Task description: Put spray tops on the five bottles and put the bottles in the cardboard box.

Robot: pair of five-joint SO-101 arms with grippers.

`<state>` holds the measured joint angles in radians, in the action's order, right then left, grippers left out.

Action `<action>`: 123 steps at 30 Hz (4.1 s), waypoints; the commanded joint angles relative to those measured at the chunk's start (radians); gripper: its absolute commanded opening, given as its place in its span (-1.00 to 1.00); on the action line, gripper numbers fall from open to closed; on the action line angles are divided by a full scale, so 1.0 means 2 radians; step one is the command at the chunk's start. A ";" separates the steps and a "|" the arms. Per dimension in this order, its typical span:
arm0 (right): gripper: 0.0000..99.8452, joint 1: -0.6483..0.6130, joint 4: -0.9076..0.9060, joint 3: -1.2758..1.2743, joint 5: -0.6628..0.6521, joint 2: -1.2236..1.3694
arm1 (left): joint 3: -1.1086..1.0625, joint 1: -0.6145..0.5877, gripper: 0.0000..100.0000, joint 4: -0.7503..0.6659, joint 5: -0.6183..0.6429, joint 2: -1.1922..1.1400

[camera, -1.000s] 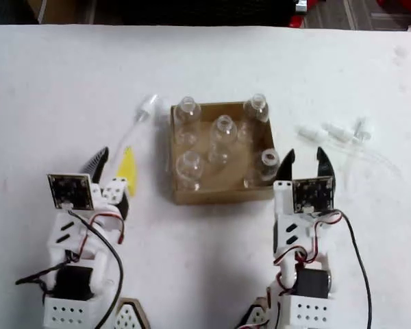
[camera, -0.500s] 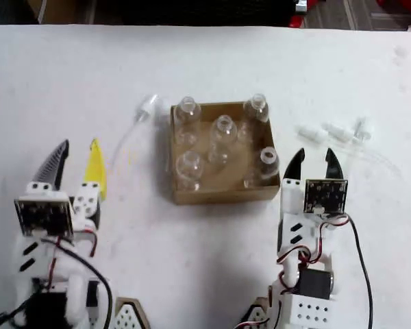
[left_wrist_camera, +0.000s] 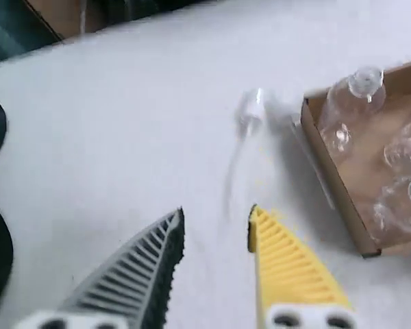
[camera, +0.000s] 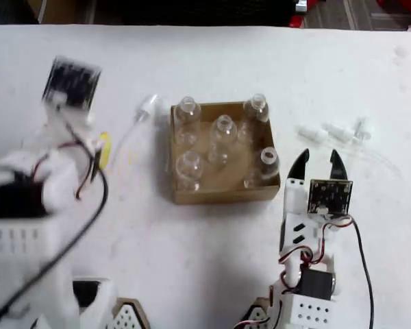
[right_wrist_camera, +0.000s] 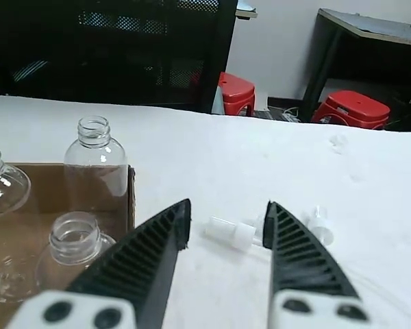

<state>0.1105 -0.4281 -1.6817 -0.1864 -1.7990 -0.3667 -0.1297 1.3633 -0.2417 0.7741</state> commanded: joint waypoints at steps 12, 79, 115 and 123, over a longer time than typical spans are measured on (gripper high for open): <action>-0.70 0.001 0.008 -0.005 0.005 0.000 | 0.423 0.050 -0.71 0.039 -0.078 -0.546; -0.70 -0.014 0.003 -0.005 0.002 0.000 | 0.950 0.025 -0.58 0.137 0.004 -1.001; -0.70 -0.011 0.005 -0.005 0.002 0.000 | 0.905 0.043 -0.92 0.215 0.004 -0.757; -0.70 -0.011 0.005 -0.005 0.002 0.000 | 0.657 0.076 -0.93 0.212 0.003 -0.454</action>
<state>0.0921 -0.4281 -1.6817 -0.1864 -1.7990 1.1784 -0.0345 1.7852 -0.2463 -0.4872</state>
